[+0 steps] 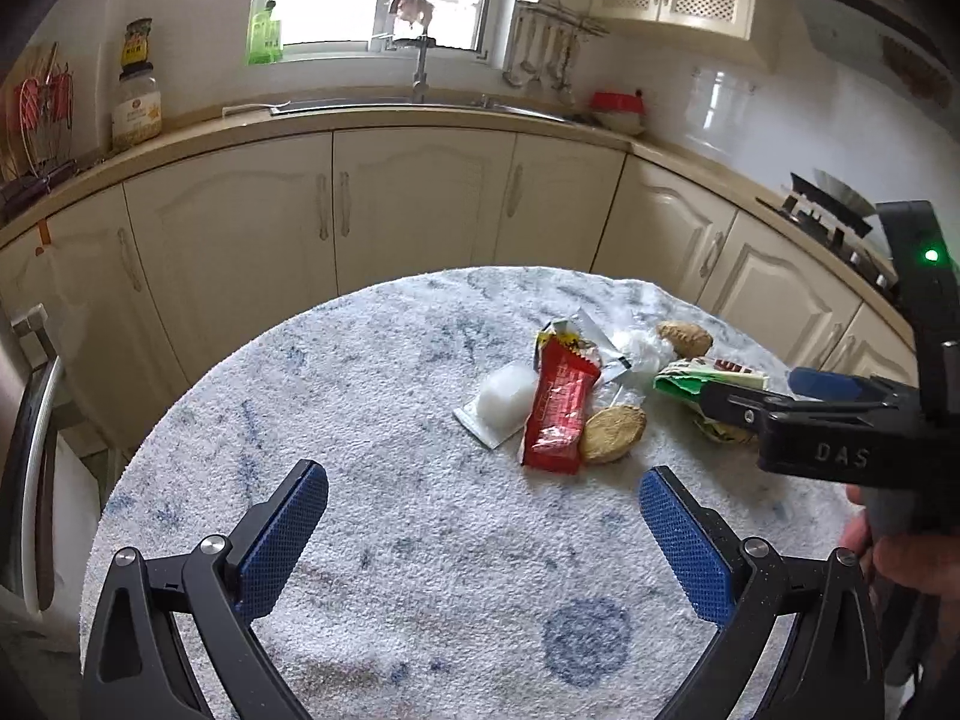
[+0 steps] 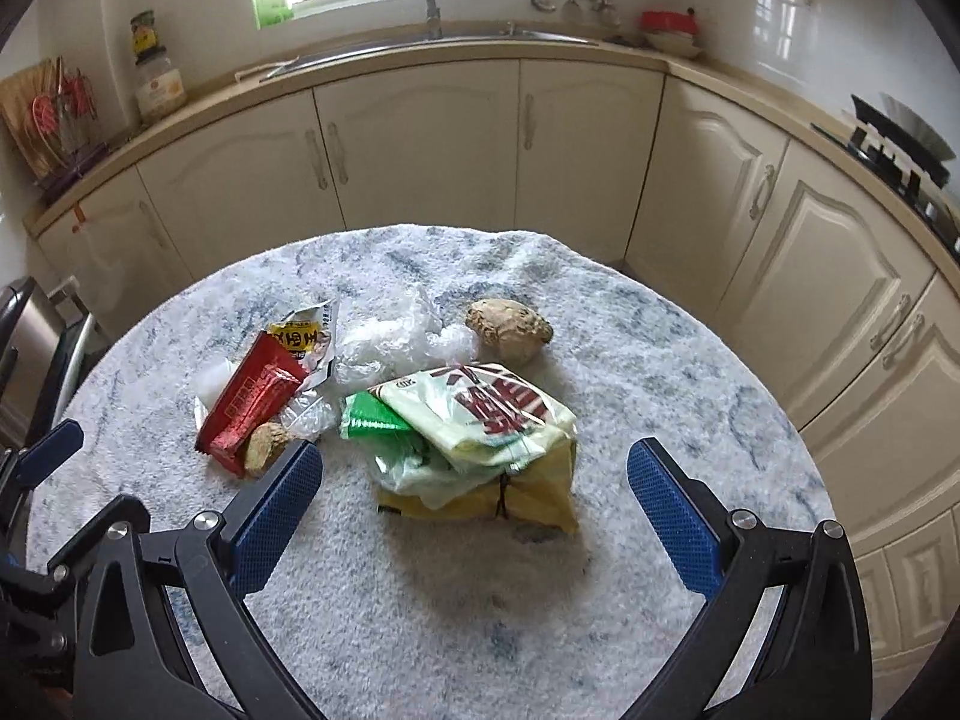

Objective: Collect trash
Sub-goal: 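Grasp the large printed plastic bag with the right gripper while the left grasps the brown lump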

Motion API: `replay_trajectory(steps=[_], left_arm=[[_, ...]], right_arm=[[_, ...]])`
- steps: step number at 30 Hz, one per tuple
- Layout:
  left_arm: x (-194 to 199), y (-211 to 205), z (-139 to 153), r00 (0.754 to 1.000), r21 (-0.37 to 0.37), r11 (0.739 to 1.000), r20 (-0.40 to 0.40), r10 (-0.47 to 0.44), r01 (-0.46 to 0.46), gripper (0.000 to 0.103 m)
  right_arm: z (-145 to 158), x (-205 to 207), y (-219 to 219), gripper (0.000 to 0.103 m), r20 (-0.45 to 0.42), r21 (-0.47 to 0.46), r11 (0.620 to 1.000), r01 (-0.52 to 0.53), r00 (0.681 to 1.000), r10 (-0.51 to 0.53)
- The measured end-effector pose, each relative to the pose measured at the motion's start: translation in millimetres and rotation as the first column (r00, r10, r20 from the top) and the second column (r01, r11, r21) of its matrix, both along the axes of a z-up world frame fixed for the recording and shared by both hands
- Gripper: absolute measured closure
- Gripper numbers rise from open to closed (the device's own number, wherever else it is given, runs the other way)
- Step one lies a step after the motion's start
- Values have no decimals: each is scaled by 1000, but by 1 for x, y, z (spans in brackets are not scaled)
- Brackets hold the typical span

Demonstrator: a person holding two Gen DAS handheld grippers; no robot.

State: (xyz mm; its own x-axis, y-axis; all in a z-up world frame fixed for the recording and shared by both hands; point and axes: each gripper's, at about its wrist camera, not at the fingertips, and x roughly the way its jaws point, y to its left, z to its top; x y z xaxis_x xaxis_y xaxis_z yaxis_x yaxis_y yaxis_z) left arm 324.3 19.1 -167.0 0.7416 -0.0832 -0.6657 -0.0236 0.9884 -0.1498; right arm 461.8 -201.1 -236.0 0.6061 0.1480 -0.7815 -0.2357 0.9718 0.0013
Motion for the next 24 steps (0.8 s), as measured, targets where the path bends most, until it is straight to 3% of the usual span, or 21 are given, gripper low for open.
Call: replay_trajectory(steps=[3,5,9,19,24], left_arm=[[6,8,-4,1000,-17,1000,-8,12,-13,1],[11,11,-8,999,-18,1000,-28,23,-24,1],[14,11,-11,999,-28,999,-35,21,-22,1],[15,4,-10,1000,-6,1000,-24,0,0,1],[19,-10,-12,999,43,999,-30,-23,24,1]], right_arm=[[-14,22,10,2,-45,-33,999,-40,998,38],[-20,30,16,12,-64,-38,997,-67,996,65],[-20,29,15,14,-59,-26,996,-90,994,88],[11,-28,-9,15,40,109,991,-71,997,67],[14,-52,-26,15,48,174,983,-50,998,42]])
